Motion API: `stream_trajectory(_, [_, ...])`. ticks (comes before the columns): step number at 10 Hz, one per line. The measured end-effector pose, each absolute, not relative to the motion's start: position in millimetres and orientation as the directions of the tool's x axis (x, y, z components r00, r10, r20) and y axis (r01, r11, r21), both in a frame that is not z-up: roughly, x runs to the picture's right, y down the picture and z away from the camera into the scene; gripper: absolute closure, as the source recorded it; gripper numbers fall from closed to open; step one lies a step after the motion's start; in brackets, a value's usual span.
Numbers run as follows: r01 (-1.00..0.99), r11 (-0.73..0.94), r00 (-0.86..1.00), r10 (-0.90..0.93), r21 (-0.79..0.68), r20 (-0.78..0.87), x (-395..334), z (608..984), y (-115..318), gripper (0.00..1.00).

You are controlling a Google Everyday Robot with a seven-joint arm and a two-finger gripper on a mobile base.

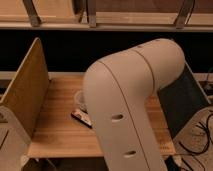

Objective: Wipe the white sponge on the table

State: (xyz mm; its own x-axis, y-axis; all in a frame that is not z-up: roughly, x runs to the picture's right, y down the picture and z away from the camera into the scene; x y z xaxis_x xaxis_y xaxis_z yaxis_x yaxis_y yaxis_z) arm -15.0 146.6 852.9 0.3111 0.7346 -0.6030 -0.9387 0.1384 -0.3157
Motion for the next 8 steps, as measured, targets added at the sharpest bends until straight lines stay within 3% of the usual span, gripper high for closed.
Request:
stream_trajectory(6, [-0.94, 0.111, 0.301, 0.714, -0.323, -0.632, -15, 871, 155, 0.21])
stream_trajectory(8, [-0.94, 0.11, 0.301, 0.714, -0.323, -0.632, -14, 872, 154, 0.38])
